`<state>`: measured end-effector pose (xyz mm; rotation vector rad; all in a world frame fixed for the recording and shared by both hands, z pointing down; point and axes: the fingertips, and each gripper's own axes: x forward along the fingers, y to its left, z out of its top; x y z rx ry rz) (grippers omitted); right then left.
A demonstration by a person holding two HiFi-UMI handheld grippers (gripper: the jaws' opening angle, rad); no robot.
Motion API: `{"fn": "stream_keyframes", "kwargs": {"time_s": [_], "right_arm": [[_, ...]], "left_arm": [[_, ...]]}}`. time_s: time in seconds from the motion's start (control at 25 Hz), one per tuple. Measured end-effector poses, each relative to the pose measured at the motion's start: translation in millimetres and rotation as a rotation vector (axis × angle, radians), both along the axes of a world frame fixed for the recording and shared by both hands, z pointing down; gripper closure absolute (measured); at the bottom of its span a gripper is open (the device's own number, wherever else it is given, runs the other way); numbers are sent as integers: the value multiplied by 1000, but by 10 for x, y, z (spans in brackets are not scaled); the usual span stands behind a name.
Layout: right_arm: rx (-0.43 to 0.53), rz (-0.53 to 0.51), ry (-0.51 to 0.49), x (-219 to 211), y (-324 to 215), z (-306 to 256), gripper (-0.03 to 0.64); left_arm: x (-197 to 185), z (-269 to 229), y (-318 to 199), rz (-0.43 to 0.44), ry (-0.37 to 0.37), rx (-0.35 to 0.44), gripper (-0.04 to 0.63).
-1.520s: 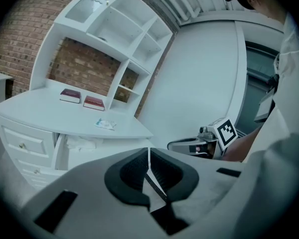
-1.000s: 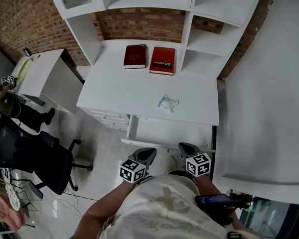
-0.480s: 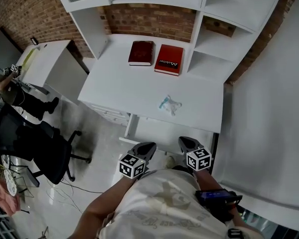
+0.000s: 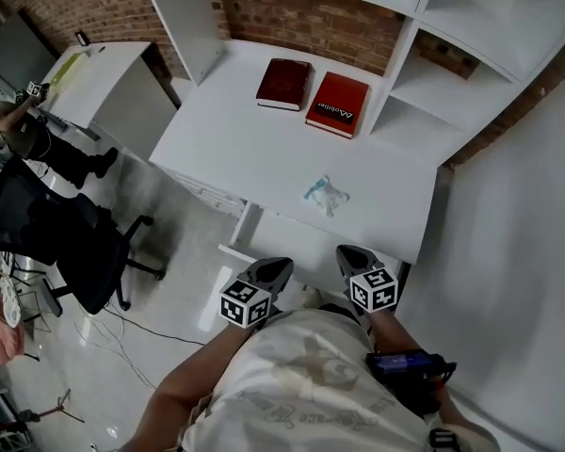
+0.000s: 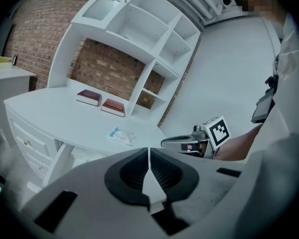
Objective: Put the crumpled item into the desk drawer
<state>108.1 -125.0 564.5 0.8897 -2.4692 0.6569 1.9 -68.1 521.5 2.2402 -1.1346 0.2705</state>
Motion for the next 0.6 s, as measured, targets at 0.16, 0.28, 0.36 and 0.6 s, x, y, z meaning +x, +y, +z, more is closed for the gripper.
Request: {"fn": "stream_keyframes", "kwargs": {"time_s": [0.16,0.28,0.36,0.6], "right_arm": [[21,-70,32,-57,-176,55,592],[29,-95,43,-94,-305,86,592],[34,-102,49,-105,-404,109,592],[34,-140,81,-157,-550,191,592]], "left_arm": [[-16,-33,-114,-52,11,0,565],[-25,-19,-158,-70,0,-4,565],[-25,-1,-183,-80,-9,-4,565],[-119,33,-183,-142,-21,-16,565]]}}
